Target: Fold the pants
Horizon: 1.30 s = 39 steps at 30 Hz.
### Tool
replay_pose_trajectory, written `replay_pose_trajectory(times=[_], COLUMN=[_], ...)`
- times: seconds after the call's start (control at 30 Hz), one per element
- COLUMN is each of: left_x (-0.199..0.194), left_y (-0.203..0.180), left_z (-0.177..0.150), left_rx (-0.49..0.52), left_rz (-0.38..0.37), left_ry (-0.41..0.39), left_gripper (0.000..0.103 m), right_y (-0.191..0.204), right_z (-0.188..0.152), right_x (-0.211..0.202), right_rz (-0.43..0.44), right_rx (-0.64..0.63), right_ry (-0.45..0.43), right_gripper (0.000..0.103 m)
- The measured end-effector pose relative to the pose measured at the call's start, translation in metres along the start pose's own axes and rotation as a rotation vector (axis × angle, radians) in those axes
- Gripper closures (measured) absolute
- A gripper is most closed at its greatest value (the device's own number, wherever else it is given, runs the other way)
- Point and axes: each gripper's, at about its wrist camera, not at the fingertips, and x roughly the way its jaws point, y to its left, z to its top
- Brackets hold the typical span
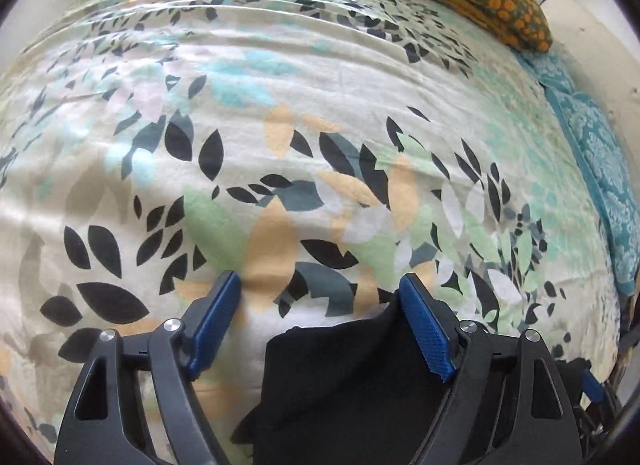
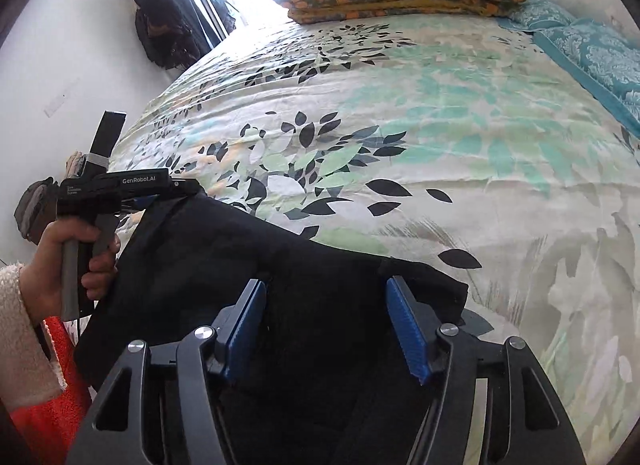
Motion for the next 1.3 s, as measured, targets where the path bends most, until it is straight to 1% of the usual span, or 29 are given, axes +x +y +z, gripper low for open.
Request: replay_pose_trajectory(times=[0.03, 0.1, 0.17, 0.2, 0.27, 0.3, 0.33, 0.4, 0.43, 0.47, 0.5, 0.53, 0.57, 0.63, 0.67, 0.7, 0.73, 0.77, 0.8, 0.87, 0.97, 1.03, 1.07, 1.1, 1.13, 1.23, 1.27, 1.3], left_x=[-0.005, -0.028, -0.058, -0.074, -0.103, -0.116, -0.123, -0.125, -0.118, -0.107, -0.098, -0.094, -0.101, -0.124, -0.138, -0.152, -0.165, -0.175, -0.182, -0.19, -0.193, -0.192, -0.19, -0.187, -0.184, -0.163, -0.15, -0.135], left_y=[0.0, 0.0, -0.002, -0.002, -0.004, -0.005, -0.008, -0.014, -0.018, -0.024, -0.026, -0.028, -0.026, -0.026, -0.027, -0.03, -0.033, -0.037, -0.039, -0.041, -0.038, -0.037, -0.037, -0.036, -0.032, -0.007, 0.002, 0.01], left_z=[0.001, -0.001, -0.01, -0.019, -0.045, -0.065, -0.084, -0.126, -0.146, -0.161, -0.174, -0.181, -0.185, -0.184, -0.183, -0.184, -0.186, -0.188, -0.19, -0.194, -0.2, -0.203, -0.202, -0.201, -0.195, -0.165, -0.152, -0.141], left_rx=[0.007, 0.028, 0.081, 0.115, 0.174, 0.2, 0.225, 0.276, 0.306, 0.341, 0.376, 0.39, 0.377, 0.333, 0.328, 0.335, 0.35, 0.367, 0.378, 0.372, 0.333, 0.328, 0.333, 0.336, 0.328, 0.243, 0.215, 0.187], left_rz=[0.0, -0.004, -0.018, -0.028, -0.059, -0.084, -0.111, -0.165, -0.169, -0.15, -0.102, -0.052, -0.04, -0.075, -0.091, -0.092, -0.079, -0.062, -0.045, -0.003, 0.042, 0.065, 0.073, 0.068, 0.044, -0.101, -0.137, -0.155], left_ry=[0.007, -0.023, -0.063, -0.072, -0.087, -0.082, -0.064, -0.005, 0.034, 0.077, 0.095, 0.087, 0.064, 0.031, 0.004, -0.032, -0.068, -0.1, -0.124, -0.147, -0.158, -0.162, -0.16, -0.15, -0.131, -0.068, -0.028, 0.019], left_gripper=[0.02, 0.021, 0.021, 0.021, 0.021, 0.021, 0.021, 0.021, 0.021, 0.021, 0.021, 0.021, 0.021, 0.021, 0.021, 0.021, 0.021, 0.02, 0.02, 0.02, 0.02, 0.02, 0.02, 0.02, 0.02, 0.02, 0.02, 0.02], right_y=[0.0, -0.004, -0.007, -0.006, 0.002, 0.007, 0.014, 0.023, 0.025, 0.025, 0.022, 0.02, 0.021, 0.029, 0.034, 0.038, 0.042, 0.046, 0.048, 0.051, 0.05, 0.048, 0.046, 0.041, 0.034, -0.01, -0.028, -0.043], right_z=[0.001, 0.003, 0.001, -0.002, -0.011, -0.019, -0.029, -0.054, -0.068, -0.083, -0.095, -0.103, -0.104, -0.1, -0.098, -0.098, -0.098, -0.1, -0.102, -0.108, -0.116, -0.121, -0.122, -0.121, -0.12, -0.107, -0.1, -0.094], right_x=[-0.005, -0.025, -0.052, -0.065, -0.086, -0.094, -0.098, -0.095, -0.088, -0.077, -0.068, -0.067, -0.073, -0.095, -0.107, -0.118, -0.127, -0.135, -0.14, -0.144, -0.14, -0.134, -0.133, -0.131, -0.129, -0.119, -0.108, -0.095], right_rz=[0.005, 0.051, 0.086, 0.09, 0.094, 0.104, 0.123, 0.178, 0.193, 0.179, 0.16, 0.153, 0.145, 0.071, 0.03, -0.009, -0.045, -0.073, -0.093, -0.127, -0.177, -0.213, -0.211, -0.19, -0.144, 0.043, 0.093, 0.131], right_rx=[-0.001, 0.044, 0.091, 0.094, 0.08, 0.078, 0.084, 0.119, 0.142, 0.163, 0.183, 0.204, 0.21, 0.174, 0.145, 0.122, 0.106, 0.095, 0.089, 0.102, 0.155, 0.177, 0.188, 0.204, 0.228, 0.351, 0.389, 0.417], right_ry=[-0.006, -0.049, -0.093, -0.103, -0.088, -0.072, -0.051, -0.002, 0.029, 0.075, 0.099, 0.089, 0.067, 0.023, -0.001, -0.023, -0.043, -0.06, -0.072, -0.063, -0.039, -0.031, -0.025, -0.02, -0.021, -0.059, -0.04, -0.006], right_gripper=[0.04, 0.04, 0.04, 0.04, 0.04, 0.04, 0.04, 0.04, 0.04, 0.04, 0.041, 0.044, 0.049, 0.048, 0.043, 0.025, 0.015, 0.001, 0.0, 0.0, 0.0, 0.0, 0.0, 0.0, 0.0, 0.0, 0.0, 0.0])
